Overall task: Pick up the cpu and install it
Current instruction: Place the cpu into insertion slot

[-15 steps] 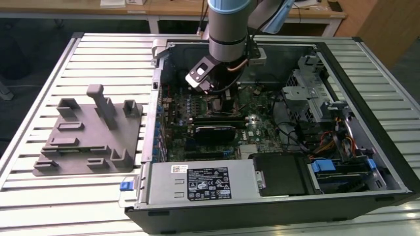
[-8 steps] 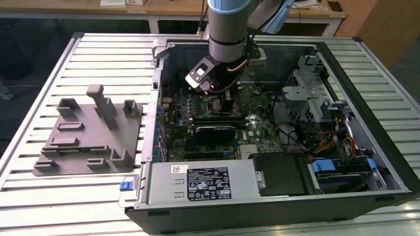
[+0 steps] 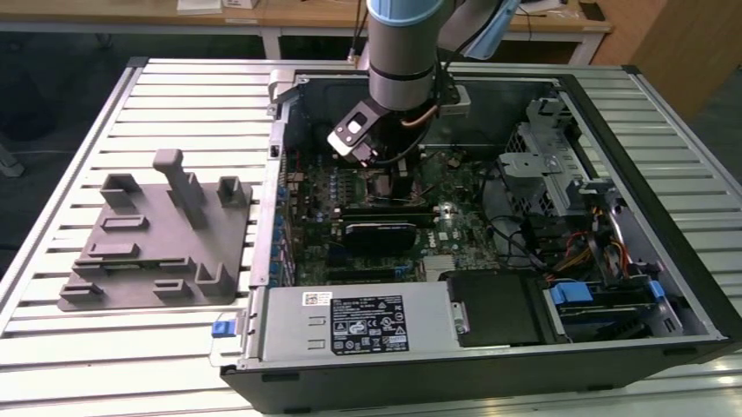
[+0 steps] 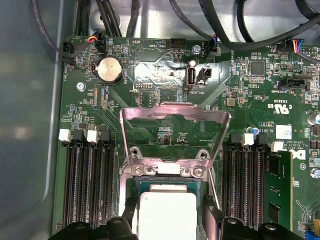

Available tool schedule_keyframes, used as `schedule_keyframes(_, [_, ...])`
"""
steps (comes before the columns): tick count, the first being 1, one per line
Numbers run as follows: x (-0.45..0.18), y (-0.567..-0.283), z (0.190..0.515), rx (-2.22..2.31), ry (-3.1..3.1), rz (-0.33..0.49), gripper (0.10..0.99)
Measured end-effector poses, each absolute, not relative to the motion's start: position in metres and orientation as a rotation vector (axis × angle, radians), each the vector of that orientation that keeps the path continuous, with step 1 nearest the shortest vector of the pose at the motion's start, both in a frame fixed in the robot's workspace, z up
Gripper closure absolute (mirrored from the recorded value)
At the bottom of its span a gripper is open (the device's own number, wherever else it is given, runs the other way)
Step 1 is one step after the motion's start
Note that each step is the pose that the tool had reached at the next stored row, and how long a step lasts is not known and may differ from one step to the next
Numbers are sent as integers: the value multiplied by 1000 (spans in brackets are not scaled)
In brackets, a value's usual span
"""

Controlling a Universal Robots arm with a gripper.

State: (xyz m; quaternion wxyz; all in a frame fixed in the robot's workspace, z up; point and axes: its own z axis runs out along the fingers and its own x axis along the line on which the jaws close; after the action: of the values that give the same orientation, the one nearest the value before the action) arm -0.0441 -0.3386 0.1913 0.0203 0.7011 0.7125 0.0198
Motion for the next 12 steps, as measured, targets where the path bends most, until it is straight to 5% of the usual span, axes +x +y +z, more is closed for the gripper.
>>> schedule_keyframes(12, [-44, -338, 194, 2177, 2212, 67, 471])
